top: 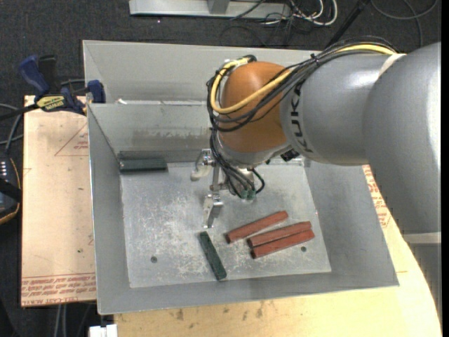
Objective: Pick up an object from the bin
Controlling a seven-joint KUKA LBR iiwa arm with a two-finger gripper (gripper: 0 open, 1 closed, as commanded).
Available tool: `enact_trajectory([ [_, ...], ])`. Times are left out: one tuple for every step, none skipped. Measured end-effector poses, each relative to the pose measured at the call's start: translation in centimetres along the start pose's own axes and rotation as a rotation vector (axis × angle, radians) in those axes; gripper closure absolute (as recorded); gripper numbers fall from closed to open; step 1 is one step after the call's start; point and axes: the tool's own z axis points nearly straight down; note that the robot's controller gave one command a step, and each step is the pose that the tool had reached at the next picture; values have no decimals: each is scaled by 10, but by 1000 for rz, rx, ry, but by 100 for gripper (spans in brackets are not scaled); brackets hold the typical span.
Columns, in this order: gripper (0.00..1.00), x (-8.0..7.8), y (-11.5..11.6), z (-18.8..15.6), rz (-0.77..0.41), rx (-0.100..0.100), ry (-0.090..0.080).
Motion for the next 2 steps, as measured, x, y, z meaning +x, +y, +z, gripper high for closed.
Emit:
enact_trajectory([
  [0, 46, -15, 24, -130, 3, 2],
  [0, 49, -30, 27, -202, 0, 8],
])
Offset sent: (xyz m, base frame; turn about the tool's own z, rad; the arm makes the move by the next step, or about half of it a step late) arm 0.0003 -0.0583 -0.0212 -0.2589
